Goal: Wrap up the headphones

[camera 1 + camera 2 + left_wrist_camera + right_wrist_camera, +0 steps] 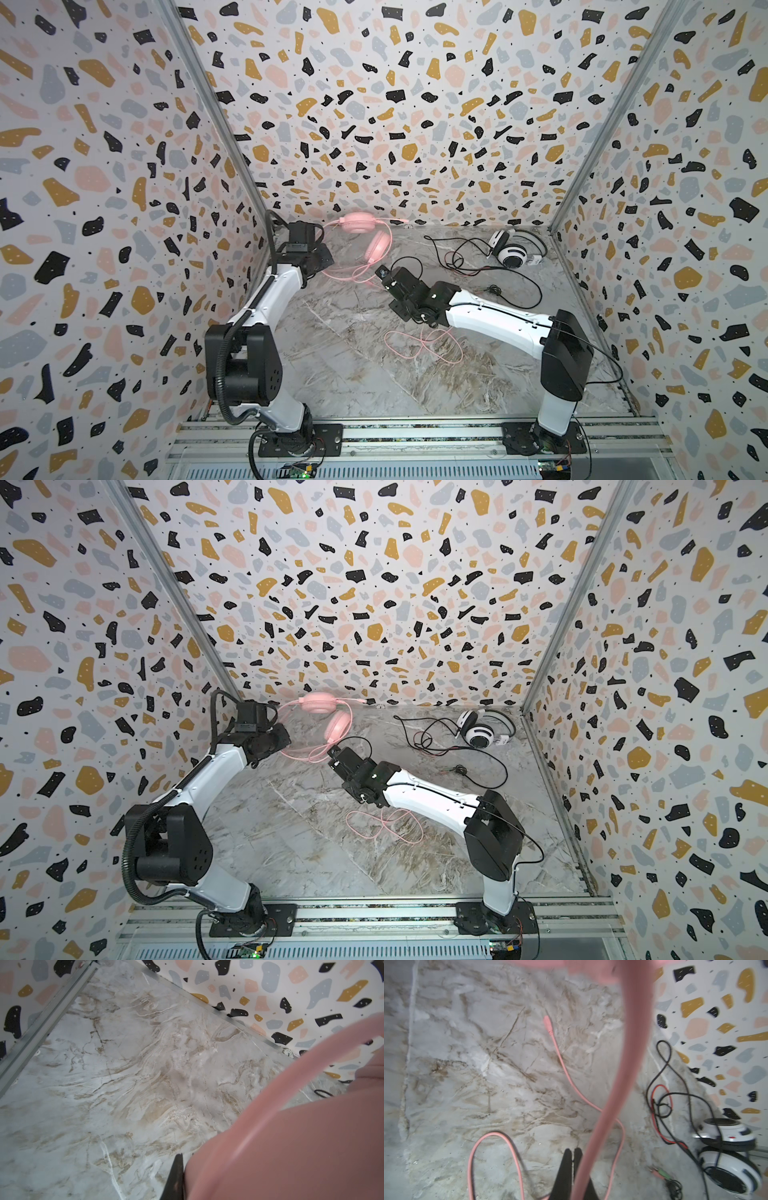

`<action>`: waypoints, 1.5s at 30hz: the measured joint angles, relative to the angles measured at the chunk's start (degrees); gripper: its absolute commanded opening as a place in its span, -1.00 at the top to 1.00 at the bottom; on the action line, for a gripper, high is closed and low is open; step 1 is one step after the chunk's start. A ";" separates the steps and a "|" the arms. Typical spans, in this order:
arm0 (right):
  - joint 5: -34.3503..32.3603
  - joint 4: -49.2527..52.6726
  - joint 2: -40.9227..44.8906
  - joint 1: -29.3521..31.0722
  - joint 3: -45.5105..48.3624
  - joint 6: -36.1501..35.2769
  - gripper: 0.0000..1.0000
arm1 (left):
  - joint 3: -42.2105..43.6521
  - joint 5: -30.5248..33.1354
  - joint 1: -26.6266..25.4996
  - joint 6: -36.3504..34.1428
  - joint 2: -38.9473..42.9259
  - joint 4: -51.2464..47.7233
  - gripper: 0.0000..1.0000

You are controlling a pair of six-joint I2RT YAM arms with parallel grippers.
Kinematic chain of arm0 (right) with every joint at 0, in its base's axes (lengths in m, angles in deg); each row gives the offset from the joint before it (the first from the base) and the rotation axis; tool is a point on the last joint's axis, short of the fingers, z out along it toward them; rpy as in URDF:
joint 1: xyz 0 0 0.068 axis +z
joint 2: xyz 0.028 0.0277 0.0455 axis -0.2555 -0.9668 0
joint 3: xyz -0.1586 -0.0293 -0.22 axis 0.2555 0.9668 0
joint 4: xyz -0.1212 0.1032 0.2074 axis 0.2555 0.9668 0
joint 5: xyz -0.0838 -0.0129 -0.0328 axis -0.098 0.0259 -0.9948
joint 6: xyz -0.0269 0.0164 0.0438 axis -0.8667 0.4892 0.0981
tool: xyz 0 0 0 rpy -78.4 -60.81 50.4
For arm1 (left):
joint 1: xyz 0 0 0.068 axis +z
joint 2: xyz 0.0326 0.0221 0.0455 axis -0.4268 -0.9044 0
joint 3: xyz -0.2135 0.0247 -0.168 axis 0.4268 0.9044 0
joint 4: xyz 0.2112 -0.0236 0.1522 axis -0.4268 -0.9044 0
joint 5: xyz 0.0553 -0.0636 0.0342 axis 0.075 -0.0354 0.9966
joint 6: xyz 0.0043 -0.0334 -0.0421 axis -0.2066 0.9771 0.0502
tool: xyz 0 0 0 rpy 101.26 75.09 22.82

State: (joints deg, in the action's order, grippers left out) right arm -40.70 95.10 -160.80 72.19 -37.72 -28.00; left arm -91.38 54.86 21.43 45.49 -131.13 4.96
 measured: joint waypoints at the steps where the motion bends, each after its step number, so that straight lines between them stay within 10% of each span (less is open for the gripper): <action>1: -0.94 2.03 0.07 -0.04 -2.38 -0.94 0.94 | -0.61 0.61 -0.98 -0.85 0.00 -0.31 1.00; 24: -6.58 15.50 9.44 -12.76 -11.74 -10.12 0.94 | -1.36 -3.06 -5.49 -8.07 3.32 -0.52 1.00; 45: 3.37 15.04 7.06 -18.01 -22.77 -15.41 0.92 | -1.33 -11.28 -10.14 -14.80 4.83 2.71 1.00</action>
State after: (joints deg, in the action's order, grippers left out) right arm -37.33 110.14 -153.74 54.18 -60.50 -43.41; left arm -92.71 43.58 11.28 30.70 -126.30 7.67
